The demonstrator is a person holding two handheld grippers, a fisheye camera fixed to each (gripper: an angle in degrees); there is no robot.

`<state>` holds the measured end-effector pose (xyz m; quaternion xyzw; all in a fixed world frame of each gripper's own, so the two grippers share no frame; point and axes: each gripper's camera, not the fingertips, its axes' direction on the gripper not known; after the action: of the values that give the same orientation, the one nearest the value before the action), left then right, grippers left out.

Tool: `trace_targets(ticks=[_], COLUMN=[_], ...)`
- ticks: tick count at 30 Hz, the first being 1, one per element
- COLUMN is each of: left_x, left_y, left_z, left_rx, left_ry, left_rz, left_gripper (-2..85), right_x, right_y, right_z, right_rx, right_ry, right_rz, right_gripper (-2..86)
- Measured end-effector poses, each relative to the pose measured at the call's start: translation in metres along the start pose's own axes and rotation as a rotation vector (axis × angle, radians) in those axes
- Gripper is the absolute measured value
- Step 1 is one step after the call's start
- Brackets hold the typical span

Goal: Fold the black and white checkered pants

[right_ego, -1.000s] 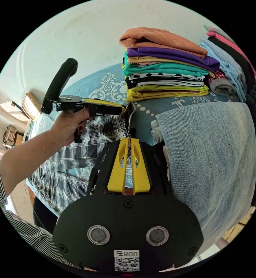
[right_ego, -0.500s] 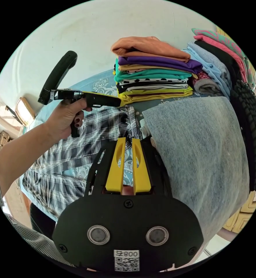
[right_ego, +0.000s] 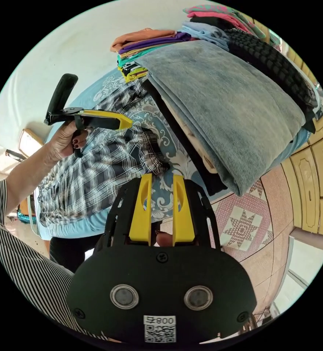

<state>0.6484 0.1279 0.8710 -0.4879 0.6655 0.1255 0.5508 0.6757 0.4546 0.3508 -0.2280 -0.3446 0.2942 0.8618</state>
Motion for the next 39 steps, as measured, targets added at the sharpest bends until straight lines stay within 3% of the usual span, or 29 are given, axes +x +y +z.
trace_targets(ticks=[4, 7, 10, 13, 18, 23, 31, 35, 39], left_x=[-0.001, -0.003, 0.005, 0.013, -0.013, -0.016, -0.018, -0.010, -0.002], left_y=[-0.013, -0.015, -0.017, -0.015, -0.007, 0.000, -0.002, 0.002, 0.009], left_z=[0.024, 0.030, 0.017, 0.000, 0.035, 0.035, 0.057, 0.042, 0.020], left_rx=[-0.103, -0.079, 0.040, 0.158, -0.045, 0.037, -0.051, 0.055, 0.169], left_ry=[-0.040, -0.004, 0.024, -0.004, -0.045, 0.066, 0.052, 0.109, 0.114], left_rz=[-0.024, -0.059, -0.010, 0.062, -0.055, -0.078, -0.113, -0.059, 0.034], left_gripper=[6.8, 4.6, 3.6, 3.4, 4.5, 7.4, 4.8, 2.9, 2.4], right_x=[0.023, 0.043, 0.053, 0.052, 0.090, 0.125, 0.158, 0.172, 0.175], right_y=[0.000, -0.003, -0.001, 0.010, 0.019, 0.028, 0.021, 0.022, 0.030], right_z=[0.008, 0.018, 0.013, -0.010, 0.026, 0.011, 0.027, 0.030, 0.009], right_rx=[0.005, 0.006, 0.050, 0.186, 0.074, 0.143, 0.113, 0.142, 0.331], right_ry=[-0.048, -0.123, -0.150, -0.036, -0.092, -0.251, -0.377, -0.419, -0.404], right_rz=[0.036, 0.077, 0.062, -0.022, 0.043, 0.112, 0.220, 0.240, 0.184], right_gripper=[8.8, 7.4, 5.3, 4.6, 5.6, 7.1, 7.4, 2.9, 1.3])
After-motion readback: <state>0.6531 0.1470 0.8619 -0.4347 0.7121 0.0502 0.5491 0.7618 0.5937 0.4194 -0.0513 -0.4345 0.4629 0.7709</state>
